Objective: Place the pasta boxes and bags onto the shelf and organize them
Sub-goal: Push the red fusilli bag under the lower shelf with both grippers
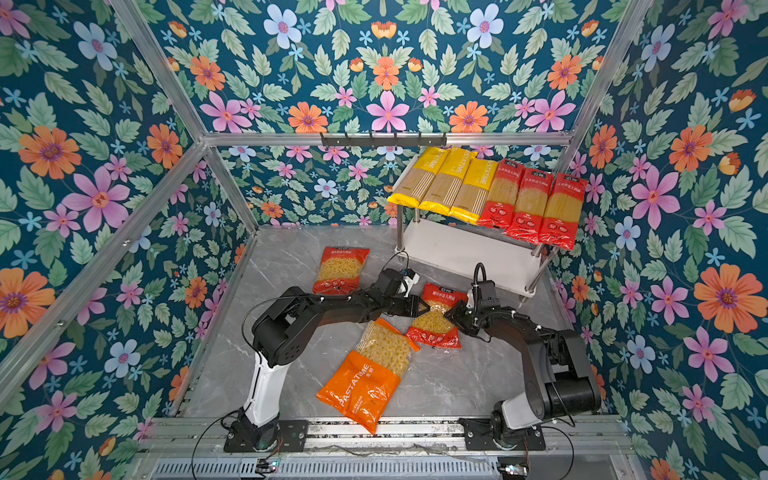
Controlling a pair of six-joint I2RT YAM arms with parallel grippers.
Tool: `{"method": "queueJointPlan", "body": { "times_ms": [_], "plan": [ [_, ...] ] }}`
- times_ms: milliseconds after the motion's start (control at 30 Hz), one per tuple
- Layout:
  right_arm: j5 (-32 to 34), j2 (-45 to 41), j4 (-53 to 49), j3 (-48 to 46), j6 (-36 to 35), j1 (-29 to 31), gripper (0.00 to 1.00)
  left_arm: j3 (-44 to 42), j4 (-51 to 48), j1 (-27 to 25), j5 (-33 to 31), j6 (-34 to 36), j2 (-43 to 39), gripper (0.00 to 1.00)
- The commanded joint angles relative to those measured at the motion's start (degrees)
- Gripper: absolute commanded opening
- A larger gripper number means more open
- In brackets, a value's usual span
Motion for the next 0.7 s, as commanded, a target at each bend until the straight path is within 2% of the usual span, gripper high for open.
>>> {"method": "queueJointPlan", "body": {
  "times_ms": [0, 200, 400, 567, 667],
  "plan": [
    [-4.12, -1.21, 5.55, -0.43, 1.0, 0.25, 0.29, 0.55, 1.36, 0.46, 1.72, 1.18, -1.07, 0.3],
    [-5.96, -5.24, 8.27, -1.08, 3.51, 0.25, 0.19, 2.7, -0.1, 1.34, 2.6, 2.42, -2.86, 0.17],
    [-5.54, -8.93, 14.24, -1.27, 6.8, 0.25, 0.1, 5.05, -0.83, 4.59, 3.4, 3.24, -5.16, 0.11],
    [-1.36, -7.12, 26.26, -0.38, 10.27, 0.25, 0.01, 10.96, -1.18, 7.01, 3.66, 3.13, -2.78, 0.1],
    [1.6, -3.18, 36.35, 0.99, 12.47, 0.25, 0.0, 15.93, -2.56, 8.33, 3.47, 3.53, 0.04, 0.14]
  ]
}}
